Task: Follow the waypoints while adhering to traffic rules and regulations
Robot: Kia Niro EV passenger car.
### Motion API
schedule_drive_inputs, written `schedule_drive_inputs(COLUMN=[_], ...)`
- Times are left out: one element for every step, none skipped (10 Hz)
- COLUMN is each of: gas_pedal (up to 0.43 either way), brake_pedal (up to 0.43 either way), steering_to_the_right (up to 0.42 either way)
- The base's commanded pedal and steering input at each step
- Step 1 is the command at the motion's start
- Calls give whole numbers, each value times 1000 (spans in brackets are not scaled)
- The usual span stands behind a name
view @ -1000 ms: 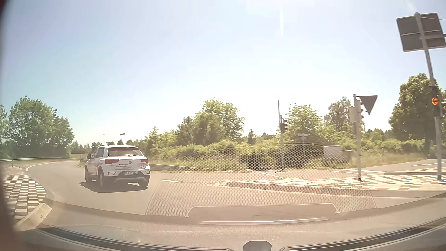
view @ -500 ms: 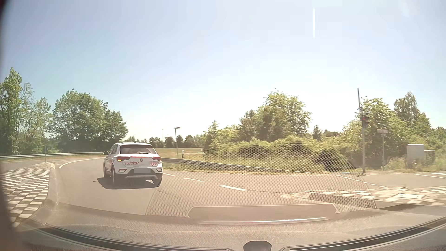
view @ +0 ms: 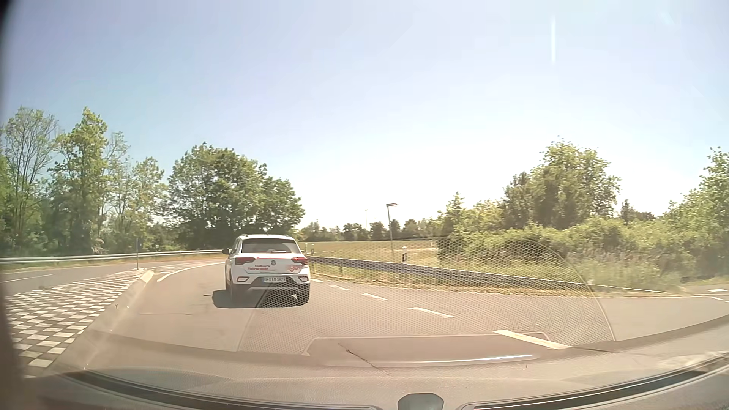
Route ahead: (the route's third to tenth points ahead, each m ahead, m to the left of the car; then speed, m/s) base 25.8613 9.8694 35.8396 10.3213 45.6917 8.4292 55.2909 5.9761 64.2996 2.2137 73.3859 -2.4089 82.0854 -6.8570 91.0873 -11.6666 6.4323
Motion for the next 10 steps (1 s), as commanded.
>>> schedule_drive_inputs(gas_pedal=[79, 79, 79, 79, 79, 79, 79, 79, 79, 79], brake_pedal=[24, 30, 30, 30, 24, 24, 30, 30, 30, 30], steering_to_the_right=[-305, -302, -291, -279, -257, -235, -197, -159, -124, -94])
